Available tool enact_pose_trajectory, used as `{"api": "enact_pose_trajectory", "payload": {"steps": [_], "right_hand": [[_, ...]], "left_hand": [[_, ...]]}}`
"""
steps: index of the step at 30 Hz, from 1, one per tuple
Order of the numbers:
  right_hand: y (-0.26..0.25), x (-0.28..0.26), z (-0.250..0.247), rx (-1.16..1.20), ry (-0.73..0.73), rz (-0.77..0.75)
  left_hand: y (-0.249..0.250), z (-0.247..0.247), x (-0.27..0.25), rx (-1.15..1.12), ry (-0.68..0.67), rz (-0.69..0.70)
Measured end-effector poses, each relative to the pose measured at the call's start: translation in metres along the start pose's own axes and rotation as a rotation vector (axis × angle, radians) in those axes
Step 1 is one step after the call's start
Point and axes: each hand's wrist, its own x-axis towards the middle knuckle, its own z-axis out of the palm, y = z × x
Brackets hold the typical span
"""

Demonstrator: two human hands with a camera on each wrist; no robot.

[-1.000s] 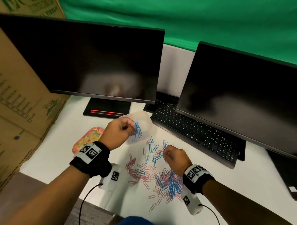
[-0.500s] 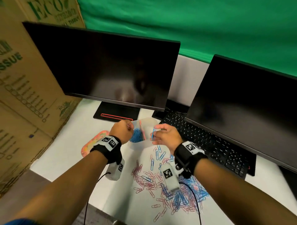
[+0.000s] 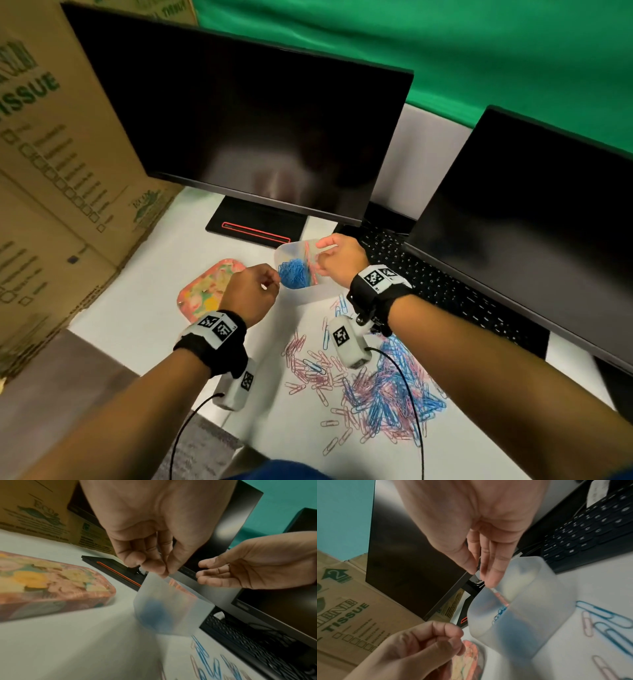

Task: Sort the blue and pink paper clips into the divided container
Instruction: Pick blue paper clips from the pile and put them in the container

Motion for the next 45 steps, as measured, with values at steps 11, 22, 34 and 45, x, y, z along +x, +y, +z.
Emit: {"api": "enact_pose_trajectory", "payload": {"steps": [11, 22, 34, 45], "right_hand": [[0.11, -0.072, -0.052, -0.373, -0.086, 0.053], [0.158, -0.129, -0.027, -0.626, -0.326, -0.085], [0.158, -0.122, -0.009, -0.568, -0.262, -0.021], [0.162, -0.12, -0.026, 0.072, -0.1, 0.176]], "left_hand": [[0.012, 0.072, -0.033, 0.301, -0.531, 0.15], [0.0, 0.09, -0.052, 0.632, -0.712, 0.325], [-0.001, 0.091, -0.056, 0.579, -0.676, 0.323], [-0.003, 0.08, -0.054, 0.125, -0.606, 0.178]]}}
